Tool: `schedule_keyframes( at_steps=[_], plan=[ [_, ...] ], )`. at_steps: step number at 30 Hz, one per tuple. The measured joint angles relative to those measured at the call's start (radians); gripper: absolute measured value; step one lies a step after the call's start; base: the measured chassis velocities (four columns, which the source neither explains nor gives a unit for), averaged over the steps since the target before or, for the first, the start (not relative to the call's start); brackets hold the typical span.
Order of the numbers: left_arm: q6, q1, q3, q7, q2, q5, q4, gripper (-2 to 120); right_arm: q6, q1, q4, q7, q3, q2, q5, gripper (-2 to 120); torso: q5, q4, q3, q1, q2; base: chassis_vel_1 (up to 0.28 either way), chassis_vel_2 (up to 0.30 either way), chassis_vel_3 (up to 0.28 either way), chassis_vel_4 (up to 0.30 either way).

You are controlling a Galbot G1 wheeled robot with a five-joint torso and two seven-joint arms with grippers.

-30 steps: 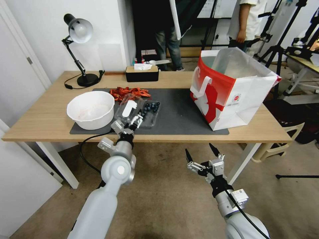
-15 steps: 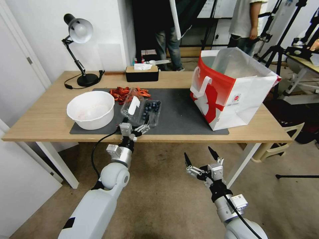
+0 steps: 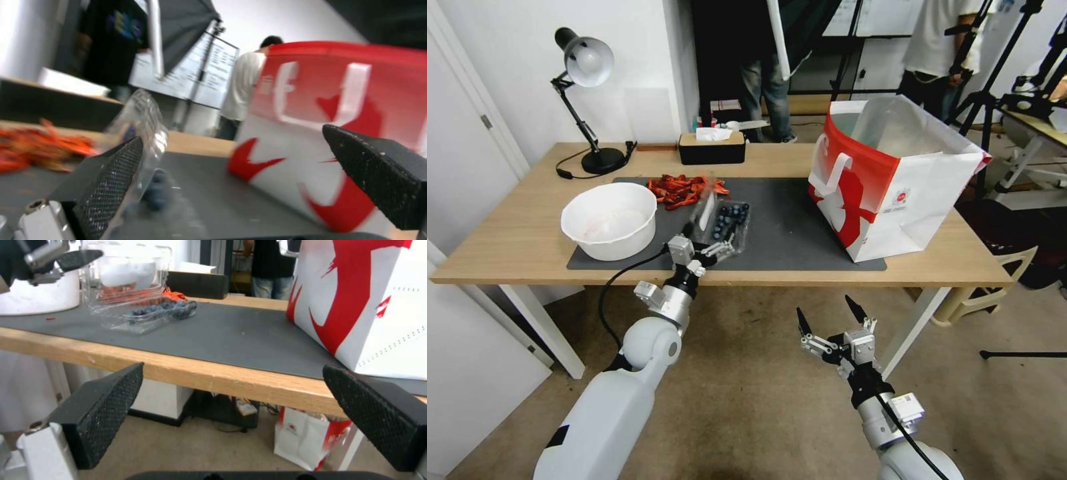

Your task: Close the takeout container lid, then place the container into the takeout bag.

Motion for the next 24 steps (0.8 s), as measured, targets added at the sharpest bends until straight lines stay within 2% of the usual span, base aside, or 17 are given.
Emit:
schedule_keyframes(
  at_steps=[1,2,4,6,8,9,10,14,15,17,19,21,24],
  plan=[
    [0.035,-0.010,0.005,0.015,0.005,-0.060,-0.004,100,0.000,-0.001,0.001,0.001,0.000,0.000,-0.001,100,0.0000,0.0001,0.000,0.000,0.000,0.000,0.000,0.000,0.000],
    [0.035,-0.010,0.005,0.015,0.005,-0.060,-0.004,100,0.000,-0.001,0.001,0.001,0.000,0.000,-0.001,100,0.0000,0.0001,0.000,0.000,0.000,0.000,0.000,0.000,0.000],
    [0.068,-0.020,0.012,0.015,0.009,-0.124,-0.008,100,-0.001,-0.002,0.001,0.002,0.000,0.000,-0.002,100,0.0000,0.0001,0.000,0.000,0.000,0.000,0.000,0.000,0.000],
    [0.121,-0.031,0.020,-0.012,0.012,-0.238,-0.022,100,-0.001,-0.003,0.002,0.003,-0.001,0.000,-0.004,100,0.0000,0.0001,0.000,0.000,0.000,0.000,0.000,0.000,0.000],
    [0.131,-0.032,0.020,-0.020,0.012,-0.260,-0.026,100,-0.001,-0.003,0.002,0.003,-0.001,0.000,-0.004,100,0.0000,0.0001,0.000,0.000,0.000,0.000,0.000,0.000,0.000],
    [0.166,-0.039,0.023,-0.062,0.012,-0.357,-0.043,100,-0.001,-0.003,0.001,0.003,-0.001,0.000,-0.005,100,0.0000,0.0001,0.000,0.000,0.000,0.000,0.000,0.000,0.000],
    [0.166,-0.039,0.023,-0.062,0.012,-0.357,-0.043,100,-0.001,-0.003,0.001,0.003,-0.001,0.000,-0.005,100,0.0000,0.0001,0.000,0.000,0.000,0.000,0.000,0.000,0.000],
    [0.238,-0.064,0.015,-0.186,-0.003,-0.548,-0.079,100,-0.005,-0.001,-0.001,0.003,-0.005,0.002,-0.007,100,0.0000,0.0000,0.000,0.000,0.000,0.000,0.000,0.000,0.000],
    [0.238,-0.064,0.015,-0.186,-0.003,-0.548,-0.079,100,-0.005,-0.001,-0.001,0.003,-0.005,0.002,-0.007,100,0.0000,0.0000,0.000,0.000,0.000,0.000,0.000,0.000,0.000],
    [0.279,-0.079,0.005,-0.251,-0.014,-0.617,-0.095,100,-0.007,0.000,-0.001,0.004,-0.006,0.004,-0.009,100,0.0000,0.0002,0.000,0.000,0.000,0.000,0.000,0.000,0.000],
    [0.291,-0.084,0.004,-0.272,-0.017,-0.638,-0.100,100,-0.007,0.000,-0.001,0.004,-0.006,0.005,-0.009,100,0.0000,0.0001,0.000,0.000,0.000,0.000,0.000,0.000,0.000],
    [0.312,-0.096,0.004,-0.326,-0.025,-0.679,-0.104,100,-0.007,-0.001,-0.002,0.004,-0.007,0.006,-0.010,100,0.0000,0.0000,0.000,0.000,0.000,0.000,0.000,0.000,0.000],
    [0.317,-0.099,0.011,-0.339,-0.029,-0.685,-0.103,99,-0.007,-0.001,-0.003,0.004,-0.007,0.007,-0.010,100,0.0001,0.0001,0.000,0.000,0.000,0.000,0.000,0.000,0.000]
  ],
)
